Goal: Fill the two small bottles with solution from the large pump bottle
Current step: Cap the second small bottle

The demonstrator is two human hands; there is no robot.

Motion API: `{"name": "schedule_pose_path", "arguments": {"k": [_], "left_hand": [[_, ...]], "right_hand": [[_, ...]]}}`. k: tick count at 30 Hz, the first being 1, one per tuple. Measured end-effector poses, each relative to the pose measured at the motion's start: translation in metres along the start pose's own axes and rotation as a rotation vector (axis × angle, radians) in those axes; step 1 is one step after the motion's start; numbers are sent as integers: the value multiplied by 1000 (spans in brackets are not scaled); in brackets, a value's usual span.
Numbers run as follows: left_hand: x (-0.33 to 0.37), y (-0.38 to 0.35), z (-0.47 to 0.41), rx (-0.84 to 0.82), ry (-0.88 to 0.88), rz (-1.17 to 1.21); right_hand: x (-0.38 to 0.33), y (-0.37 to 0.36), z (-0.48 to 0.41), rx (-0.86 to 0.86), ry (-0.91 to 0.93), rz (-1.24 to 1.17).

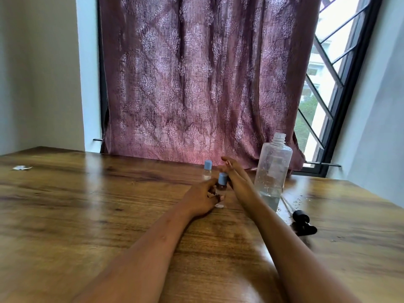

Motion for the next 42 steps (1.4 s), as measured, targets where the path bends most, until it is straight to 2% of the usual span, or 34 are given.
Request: {"name": "schedule_pose_path", "arguments": {"k": [2, 4, 7, 9, 10, 12, 15, 17, 25, 28, 31, 34, 38, 42], "left_hand": [[-1, 1, 0, 2, 16, -3], [-2, 2, 0, 3, 36, -23], [-4, 1, -1, -1, 47, -30], [-6, 0, 0, -9, 51, -21], [-7, 0, -1, -13, 58, -14], [-8, -2, -2, -21, 66, -5], [-11, -2, -3, -10, 66, -1], [-12, -2, -2, -11, 69, -10], [-9, -2, -1, -38, 91, -58], [-8, 2, 1, -14, 103, -91], [-5, 7, 3, 25, 98, -103], [-6, 12, 4, 63, 105, -116], [-14, 23, 3, 103, 122, -71], [-45, 46, 1, 214, 239, 147]], "right_hand": [[-1, 2, 1, 36, -11, -65], [-6, 17, 2, 158, 11, -42], [-19, 47, 4, 364, 133, 170], [-31, 58, 8, 454, 232, 208], [-33, 57, 9, 451, 246, 167], [-34, 40, 7, 321, 222, 83], [-17, 6, 3, 46, 85, 160], [-12, -3, 3, -25, 62, 243], [-32, -3, 9, 50, 190, 473], [-33, -2, 12, 83, 195, 454], [-25, 1, 14, 80, 125, 435], [-5, 0, 15, 26, -1, 546], [0, -1, 10, 69, -33, 561], [-9, -19, -5, 56, 4, 522]]}}
Point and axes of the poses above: each hand's wrist, its own z-axis away from the middle knuckle, its own y-axis out of the back of the hand, x = y × z, the point moved 10 cm from there along -z, towards the middle knuckle, and after that the axes turned 12 degrees about -z, right-handed, at the moved point
